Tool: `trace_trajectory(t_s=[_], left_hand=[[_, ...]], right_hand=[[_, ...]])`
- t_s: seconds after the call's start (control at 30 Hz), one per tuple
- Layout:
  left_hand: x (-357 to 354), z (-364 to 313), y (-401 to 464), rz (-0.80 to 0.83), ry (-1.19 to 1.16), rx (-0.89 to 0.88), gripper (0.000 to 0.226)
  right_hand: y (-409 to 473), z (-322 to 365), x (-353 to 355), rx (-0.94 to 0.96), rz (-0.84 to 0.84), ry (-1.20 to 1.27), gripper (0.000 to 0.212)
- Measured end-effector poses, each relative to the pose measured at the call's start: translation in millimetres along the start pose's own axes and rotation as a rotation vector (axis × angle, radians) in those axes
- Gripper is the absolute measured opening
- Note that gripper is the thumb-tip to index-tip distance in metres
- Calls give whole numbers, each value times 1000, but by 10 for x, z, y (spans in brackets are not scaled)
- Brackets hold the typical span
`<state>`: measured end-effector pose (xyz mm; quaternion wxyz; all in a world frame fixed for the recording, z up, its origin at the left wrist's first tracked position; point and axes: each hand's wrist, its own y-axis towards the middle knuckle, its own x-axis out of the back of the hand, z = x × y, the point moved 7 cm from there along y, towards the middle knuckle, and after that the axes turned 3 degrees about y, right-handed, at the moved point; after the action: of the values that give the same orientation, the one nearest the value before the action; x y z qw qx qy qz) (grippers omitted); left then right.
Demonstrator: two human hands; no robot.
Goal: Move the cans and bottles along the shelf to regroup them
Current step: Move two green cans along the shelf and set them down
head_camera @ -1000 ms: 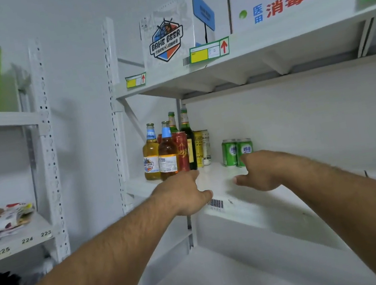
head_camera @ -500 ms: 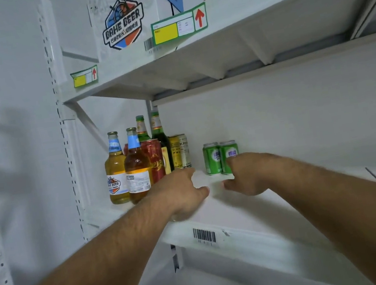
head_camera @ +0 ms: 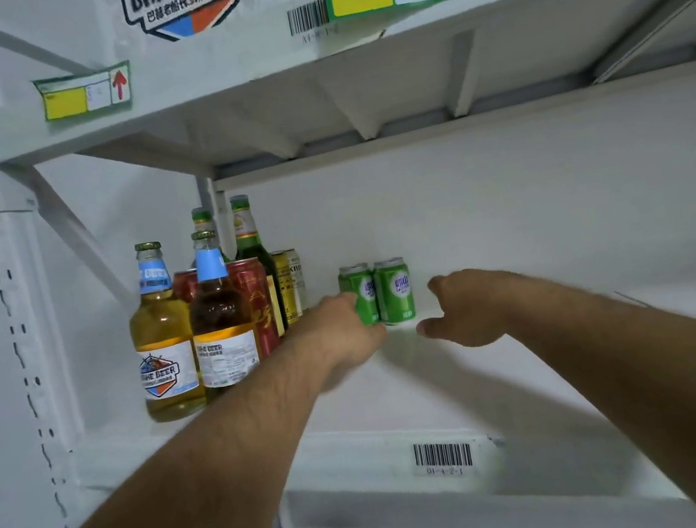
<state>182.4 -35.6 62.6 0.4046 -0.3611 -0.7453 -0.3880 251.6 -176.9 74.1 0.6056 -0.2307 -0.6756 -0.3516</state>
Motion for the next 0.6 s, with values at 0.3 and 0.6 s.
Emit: trace_trajectory(t_s=[0.3, 0.6], left_hand=[[-146, 209, 664, 28, -171, -36, 43], [-364, 356, 1560, 63, -255, 34, 29]], right_hand=[[394, 51, -60, -172, -16, 47, 51], [1296, -311, -142, -214, -78, 190, 52]])
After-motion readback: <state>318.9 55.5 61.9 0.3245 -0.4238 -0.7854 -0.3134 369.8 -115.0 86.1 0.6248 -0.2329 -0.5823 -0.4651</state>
